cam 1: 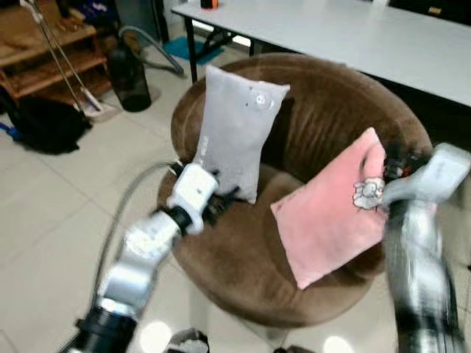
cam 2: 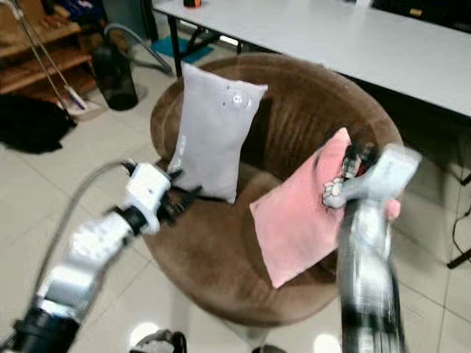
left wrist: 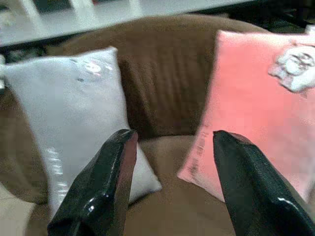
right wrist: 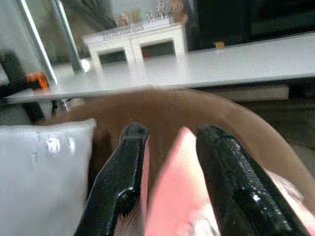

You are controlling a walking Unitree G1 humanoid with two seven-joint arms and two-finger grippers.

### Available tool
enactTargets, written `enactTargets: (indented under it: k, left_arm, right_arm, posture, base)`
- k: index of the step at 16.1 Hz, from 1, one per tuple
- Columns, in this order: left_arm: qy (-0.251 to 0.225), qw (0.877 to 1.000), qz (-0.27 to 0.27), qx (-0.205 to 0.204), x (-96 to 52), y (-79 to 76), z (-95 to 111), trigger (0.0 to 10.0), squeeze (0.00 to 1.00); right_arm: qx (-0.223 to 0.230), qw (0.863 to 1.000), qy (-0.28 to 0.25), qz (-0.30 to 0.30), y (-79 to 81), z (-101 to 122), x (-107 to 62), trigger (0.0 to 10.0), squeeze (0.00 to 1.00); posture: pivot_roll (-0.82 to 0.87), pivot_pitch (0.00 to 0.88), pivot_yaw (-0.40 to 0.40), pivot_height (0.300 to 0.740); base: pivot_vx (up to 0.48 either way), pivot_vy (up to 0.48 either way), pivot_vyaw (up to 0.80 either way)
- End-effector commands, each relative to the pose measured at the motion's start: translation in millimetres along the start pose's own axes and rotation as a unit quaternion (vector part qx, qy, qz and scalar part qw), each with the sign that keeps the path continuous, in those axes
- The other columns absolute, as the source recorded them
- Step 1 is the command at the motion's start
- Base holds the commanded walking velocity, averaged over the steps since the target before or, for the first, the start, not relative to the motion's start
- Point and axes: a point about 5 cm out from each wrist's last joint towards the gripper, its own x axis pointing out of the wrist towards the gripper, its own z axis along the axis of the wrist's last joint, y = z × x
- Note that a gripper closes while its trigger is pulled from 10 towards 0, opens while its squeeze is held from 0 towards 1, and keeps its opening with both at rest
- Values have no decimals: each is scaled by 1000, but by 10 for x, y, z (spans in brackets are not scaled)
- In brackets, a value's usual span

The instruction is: Move the pillow to the sofa from floor

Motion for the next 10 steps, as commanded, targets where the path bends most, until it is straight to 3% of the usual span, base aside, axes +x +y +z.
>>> enactTargets:
  k: [1, 3, 5, 7, 10]
  left_arm:
    - [4, 1000, -5, 4, 21, -39, -27, 10000, 0]
    - [7, 1000, -15, 0, 36, -95, -113, 10000, 0]
    - [9, 1000, -20, 4, 62, -129, -141, 10000, 0]
    - [14, 1000, -28, -2, 96, -181, -171, 10000, 0]
    - [36, 999, -12, -25, 67, -205, -285, 10000, 0]
  right_arm:
    - [-18, 1000, -15, -17, -49, 112, -42, 10000, 0]
    - [-31, 998, 12, -60, -178, 46, -407, 10000, 0]
    - [-36, 995, 46, -87, -206, 46, -671, 10000, 0]
    - [-53, 991, 71, -96, -210, 5, -832, 10000, 0]
    - [-91, 983, 124, -96, -186, -67, -1053, 10000, 0]
  posture:
    - [30, 0, -4, 740]
    - [30, 0, -4, 740]
    - [30, 0, -4, 740]
    - [-70, 0, 29, 740]
    - [-86, 10, 25, 740]
  base:
    - [0, 0, -800]
    - [0, 0, -800]
    - [0, 0, -800]
    - [0, 0, -800]
    - [0, 0, -800]
